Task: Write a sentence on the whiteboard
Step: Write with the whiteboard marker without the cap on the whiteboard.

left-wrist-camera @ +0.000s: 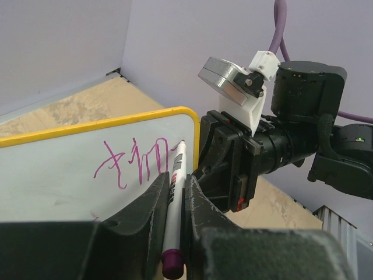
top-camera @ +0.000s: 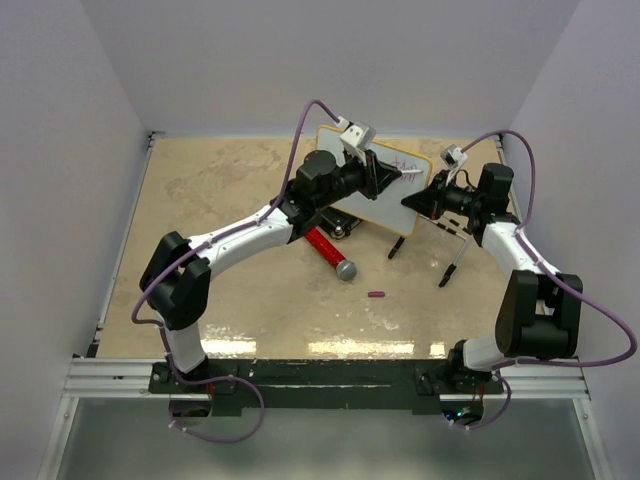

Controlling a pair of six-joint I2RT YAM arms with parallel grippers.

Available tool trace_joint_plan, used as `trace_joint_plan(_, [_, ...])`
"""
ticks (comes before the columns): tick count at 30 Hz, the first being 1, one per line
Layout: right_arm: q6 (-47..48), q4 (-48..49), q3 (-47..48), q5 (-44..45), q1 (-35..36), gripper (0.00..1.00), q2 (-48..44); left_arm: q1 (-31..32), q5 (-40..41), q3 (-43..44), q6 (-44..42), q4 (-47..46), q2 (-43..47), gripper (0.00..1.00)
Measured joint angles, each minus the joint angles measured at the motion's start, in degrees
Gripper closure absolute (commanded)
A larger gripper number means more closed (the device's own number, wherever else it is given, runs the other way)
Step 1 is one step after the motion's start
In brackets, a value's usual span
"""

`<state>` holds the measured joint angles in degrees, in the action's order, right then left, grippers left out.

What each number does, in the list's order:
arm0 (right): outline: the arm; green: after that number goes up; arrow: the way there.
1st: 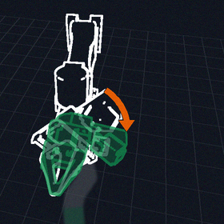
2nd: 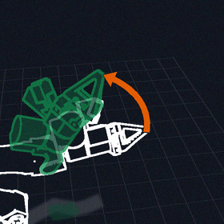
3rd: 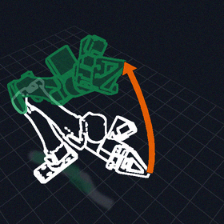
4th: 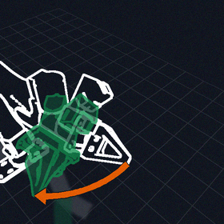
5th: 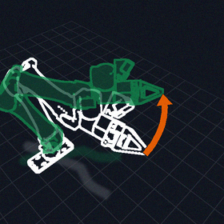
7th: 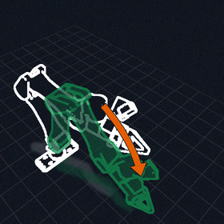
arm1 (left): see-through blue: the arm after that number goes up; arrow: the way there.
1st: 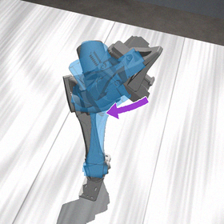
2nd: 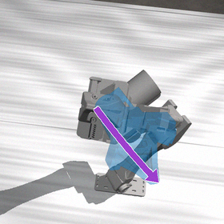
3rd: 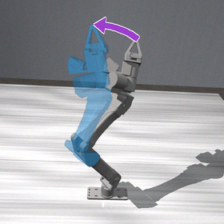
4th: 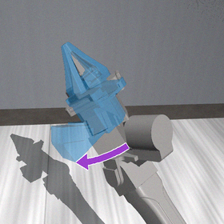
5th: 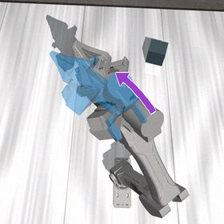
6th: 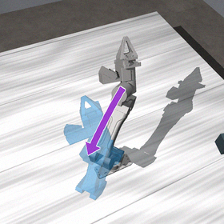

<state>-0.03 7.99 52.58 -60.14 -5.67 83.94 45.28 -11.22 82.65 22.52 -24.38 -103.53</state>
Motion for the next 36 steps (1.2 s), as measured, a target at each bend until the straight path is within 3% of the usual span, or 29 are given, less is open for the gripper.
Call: trace_joint_plan(36, [-0.8, -0.3, 0.0, 0.2, 0.0, 1.0, 0.0, -1.0, -0.3, -3.8, 0.0, -1.8, 0.8, 1.0])
